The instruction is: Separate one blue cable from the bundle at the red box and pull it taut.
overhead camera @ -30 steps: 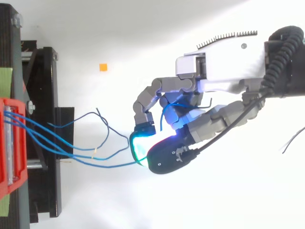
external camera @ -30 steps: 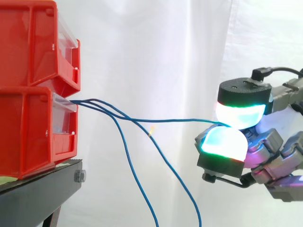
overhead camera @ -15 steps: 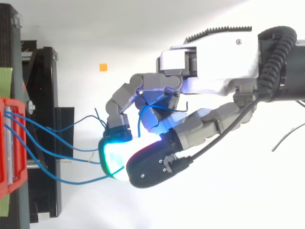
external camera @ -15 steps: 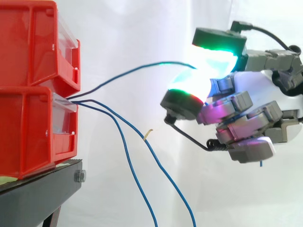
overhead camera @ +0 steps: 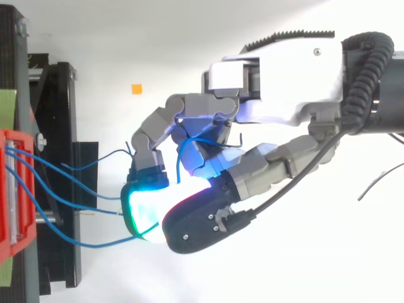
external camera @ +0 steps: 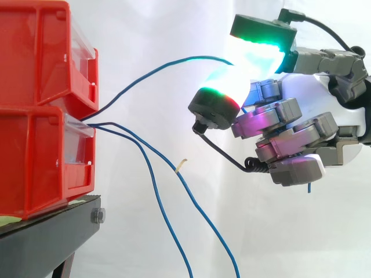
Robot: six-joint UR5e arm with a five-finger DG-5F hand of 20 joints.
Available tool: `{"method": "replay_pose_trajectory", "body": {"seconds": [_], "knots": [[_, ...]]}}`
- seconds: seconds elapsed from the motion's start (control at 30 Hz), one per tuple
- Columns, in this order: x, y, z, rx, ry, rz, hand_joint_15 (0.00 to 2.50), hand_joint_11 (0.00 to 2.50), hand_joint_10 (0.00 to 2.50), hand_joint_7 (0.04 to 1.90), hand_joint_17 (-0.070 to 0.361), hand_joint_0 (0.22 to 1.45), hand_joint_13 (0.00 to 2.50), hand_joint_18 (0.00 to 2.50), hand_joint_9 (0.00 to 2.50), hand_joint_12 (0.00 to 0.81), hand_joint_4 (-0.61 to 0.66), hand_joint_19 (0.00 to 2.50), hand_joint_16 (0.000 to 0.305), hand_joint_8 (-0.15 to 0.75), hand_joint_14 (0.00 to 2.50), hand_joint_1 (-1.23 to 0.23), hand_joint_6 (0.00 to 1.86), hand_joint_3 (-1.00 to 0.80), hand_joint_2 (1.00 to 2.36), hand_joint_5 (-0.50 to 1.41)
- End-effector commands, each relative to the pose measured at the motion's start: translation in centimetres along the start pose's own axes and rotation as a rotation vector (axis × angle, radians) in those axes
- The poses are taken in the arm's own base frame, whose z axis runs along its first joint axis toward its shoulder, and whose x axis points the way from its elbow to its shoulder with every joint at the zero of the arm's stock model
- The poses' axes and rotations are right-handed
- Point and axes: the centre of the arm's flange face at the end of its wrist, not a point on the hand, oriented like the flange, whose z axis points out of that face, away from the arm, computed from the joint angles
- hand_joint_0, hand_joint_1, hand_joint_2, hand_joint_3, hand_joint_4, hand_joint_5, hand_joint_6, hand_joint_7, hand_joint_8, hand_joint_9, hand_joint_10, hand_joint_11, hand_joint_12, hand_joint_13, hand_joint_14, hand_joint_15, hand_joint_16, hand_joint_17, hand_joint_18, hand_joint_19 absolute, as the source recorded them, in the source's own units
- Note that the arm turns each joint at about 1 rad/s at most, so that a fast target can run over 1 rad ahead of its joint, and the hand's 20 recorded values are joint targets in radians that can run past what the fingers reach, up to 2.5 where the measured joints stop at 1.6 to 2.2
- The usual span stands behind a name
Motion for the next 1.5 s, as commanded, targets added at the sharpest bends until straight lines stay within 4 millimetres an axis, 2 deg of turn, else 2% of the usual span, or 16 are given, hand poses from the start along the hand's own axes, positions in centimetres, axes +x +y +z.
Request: {"method": "replay_pose_trajectory", "body": {"seconds": [0.0, 1.47], "knots": [[0.07, 0.01, 0.02, 0.0, 0.001, 0.0, 1.1, 1.91, 2.5, 1.05, 0.15, 0.59, 0.93, 1.25, 0.42, 0.498, -0.12, 0.67, 0.067, 0.32, 2.5, -0.72, 0.88, 0.04, 1.17, -0.12], [0.07, 0.01, 0.02, 0.0, 0.001, 0.0, 1.12, 1.92, 2.5, 1.02, 0.148, 0.59, 0.93, 1.27, 0.41, 0.48, -0.15, 0.73, 0.066, 0.302, 2.5, -0.72, 0.88, 0.02, 1.2, -0.12]]}}
